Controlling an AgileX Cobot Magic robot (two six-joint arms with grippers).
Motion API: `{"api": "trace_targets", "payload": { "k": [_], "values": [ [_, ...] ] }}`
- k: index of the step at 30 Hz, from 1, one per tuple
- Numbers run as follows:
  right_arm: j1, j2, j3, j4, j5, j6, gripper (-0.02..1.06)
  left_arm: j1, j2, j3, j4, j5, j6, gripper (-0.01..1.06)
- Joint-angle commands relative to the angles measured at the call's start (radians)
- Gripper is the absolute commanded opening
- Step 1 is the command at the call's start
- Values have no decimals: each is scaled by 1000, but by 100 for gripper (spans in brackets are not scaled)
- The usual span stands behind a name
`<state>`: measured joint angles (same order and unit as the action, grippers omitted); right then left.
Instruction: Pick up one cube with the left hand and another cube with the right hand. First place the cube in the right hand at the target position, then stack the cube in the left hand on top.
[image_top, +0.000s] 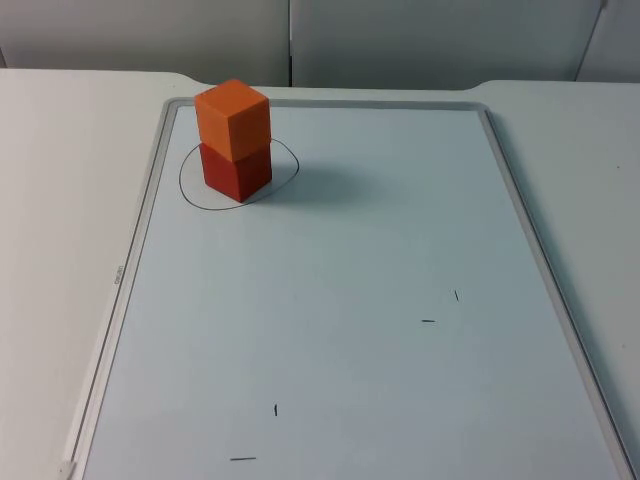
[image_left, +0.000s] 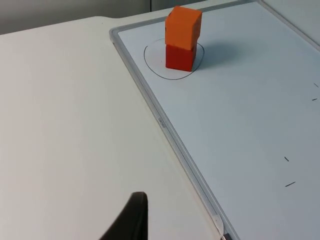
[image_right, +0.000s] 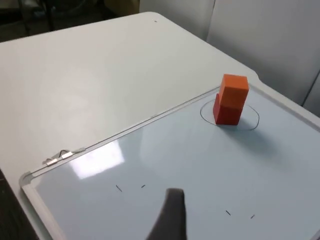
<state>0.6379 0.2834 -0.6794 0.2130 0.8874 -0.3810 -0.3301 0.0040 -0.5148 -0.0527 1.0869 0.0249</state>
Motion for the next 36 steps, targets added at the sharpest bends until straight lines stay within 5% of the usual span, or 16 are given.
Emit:
{"api": "trace_targets", "payload": {
  "k": [1,7,13,25,29,36],
  "values": [
    [-1,-27,5,-7,35,15,73,-2,-4,3,0,-12,-6,99],
    [-1,-120,5,-14,172,47,73,-2,-4,3,0,-12,-6,99],
    [-1,-205,5,-113,279,124,73,-2,-4,3,0,-12,-6,99],
    [3,-283,58,-144,267,232,73,-2,-4,3,0,-12,-6,99],
    [3,-283,172,-179,192,307,73,-2,-4,3,0,-12,-6,99],
    [3,-283,171,-272,192,424,73,-2,-4,3,0,-12,-6,99]
  ]
}}
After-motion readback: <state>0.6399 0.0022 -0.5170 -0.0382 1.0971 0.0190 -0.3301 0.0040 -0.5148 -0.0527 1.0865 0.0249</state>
